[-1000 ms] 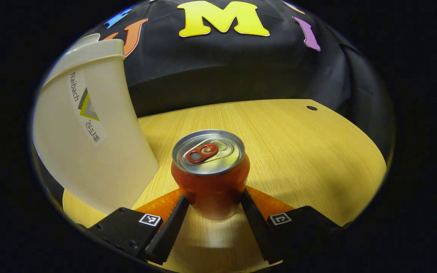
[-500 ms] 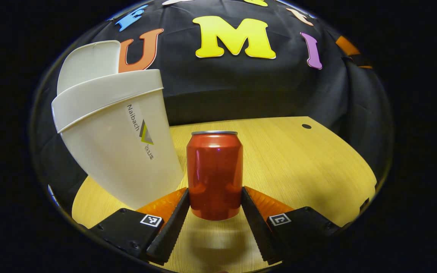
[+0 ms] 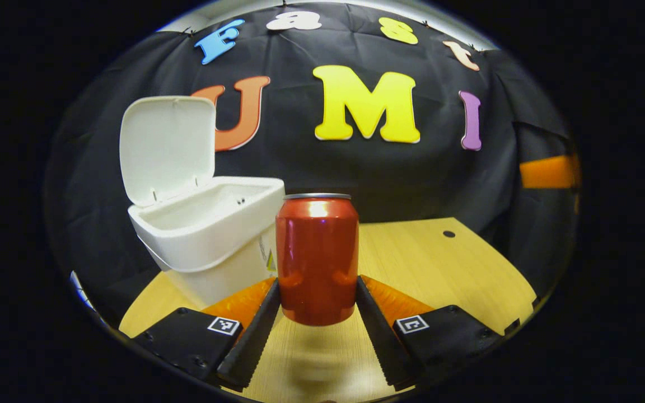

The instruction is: Press the lid of the desktop garbage bin to open it, pick up the crumpled paper on the desktop and throw it into the bin, then pick up the pop can on the desktop and drop it into the bin, and finally close the garbage bin lid.

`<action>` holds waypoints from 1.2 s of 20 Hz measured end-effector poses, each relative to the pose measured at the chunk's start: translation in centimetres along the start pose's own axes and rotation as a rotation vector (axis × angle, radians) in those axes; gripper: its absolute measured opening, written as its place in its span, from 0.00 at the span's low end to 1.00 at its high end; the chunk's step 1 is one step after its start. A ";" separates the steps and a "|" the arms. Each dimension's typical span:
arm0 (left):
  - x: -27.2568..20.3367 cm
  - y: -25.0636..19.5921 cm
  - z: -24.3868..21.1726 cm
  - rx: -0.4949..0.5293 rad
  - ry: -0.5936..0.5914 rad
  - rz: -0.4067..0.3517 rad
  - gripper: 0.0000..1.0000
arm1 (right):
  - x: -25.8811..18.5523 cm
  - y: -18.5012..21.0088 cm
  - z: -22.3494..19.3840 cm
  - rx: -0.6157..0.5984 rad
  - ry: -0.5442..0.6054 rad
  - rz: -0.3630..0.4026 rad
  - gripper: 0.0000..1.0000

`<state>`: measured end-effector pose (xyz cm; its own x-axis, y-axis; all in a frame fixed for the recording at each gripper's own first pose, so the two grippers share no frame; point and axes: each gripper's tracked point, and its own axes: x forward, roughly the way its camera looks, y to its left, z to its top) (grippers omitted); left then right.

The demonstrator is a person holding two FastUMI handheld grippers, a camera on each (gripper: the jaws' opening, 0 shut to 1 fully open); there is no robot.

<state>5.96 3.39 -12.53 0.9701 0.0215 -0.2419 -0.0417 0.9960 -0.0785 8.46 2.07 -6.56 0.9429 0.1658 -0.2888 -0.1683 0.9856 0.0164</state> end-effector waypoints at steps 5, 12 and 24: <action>-1.6 5.3 8.5 0.003 -0.118 0.074 0.85 | 0.2 0.6 0.1 0.046 -0.011 0.000 0.95; 2.5 12.8 8.6 0.014 -0.094 0.226 0.86 | 0.4 1.9 -1.0 0.074 0.001 0.001 0.95; 3.6 13.8 7.4 0.012 -0.060 0.264 0.93 | 0.9 3.2 -3.1 0.055 0.050 -0.005 0.95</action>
<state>10.67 17.87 -7.38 0.9385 0.2855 -0.1944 -0.2928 0.9561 -0.0092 7.88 5.30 -9.69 0.9277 0.1607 -0.3369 -0.1464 0.9869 0.0673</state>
